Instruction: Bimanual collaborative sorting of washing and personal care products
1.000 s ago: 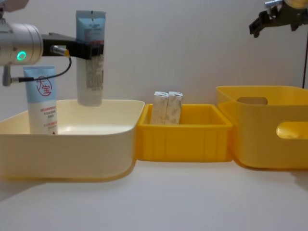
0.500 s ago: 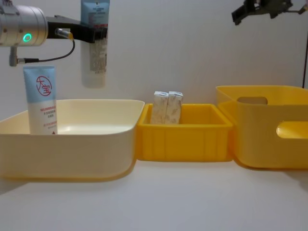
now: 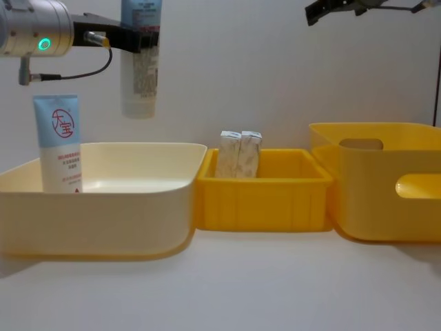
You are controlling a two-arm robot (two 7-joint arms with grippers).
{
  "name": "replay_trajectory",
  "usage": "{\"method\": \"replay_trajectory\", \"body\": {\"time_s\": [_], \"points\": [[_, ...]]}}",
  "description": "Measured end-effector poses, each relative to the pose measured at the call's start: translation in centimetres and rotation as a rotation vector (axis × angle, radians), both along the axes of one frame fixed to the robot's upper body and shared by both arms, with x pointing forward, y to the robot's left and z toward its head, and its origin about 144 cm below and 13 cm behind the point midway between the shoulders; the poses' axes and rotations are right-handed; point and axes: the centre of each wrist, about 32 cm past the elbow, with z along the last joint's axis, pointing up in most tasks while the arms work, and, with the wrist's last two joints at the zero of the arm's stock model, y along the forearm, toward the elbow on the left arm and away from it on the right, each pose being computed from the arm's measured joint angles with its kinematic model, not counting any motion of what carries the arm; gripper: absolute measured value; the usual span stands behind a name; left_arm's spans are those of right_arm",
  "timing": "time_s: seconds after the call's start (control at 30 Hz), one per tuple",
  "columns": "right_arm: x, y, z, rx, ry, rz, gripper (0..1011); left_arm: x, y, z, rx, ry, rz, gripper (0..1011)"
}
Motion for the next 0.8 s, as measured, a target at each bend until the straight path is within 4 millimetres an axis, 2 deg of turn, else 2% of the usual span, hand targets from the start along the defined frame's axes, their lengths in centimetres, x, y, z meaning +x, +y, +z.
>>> {"method": "replay_trajectory", "body": {"time_s": [0.5,0.8], "points": [[-0.3,0.9,-1.1,-0.046,-0.011,0.147,1001,-1.1,-0.4,1.0,-0.023,-0.031,0.003,278],[-1.2,1.0,-2.1,-0.067,0.019,0.281,1001,-1.8,-0.9,2.1,-0.039,-0.072,-0.009,277]]}}
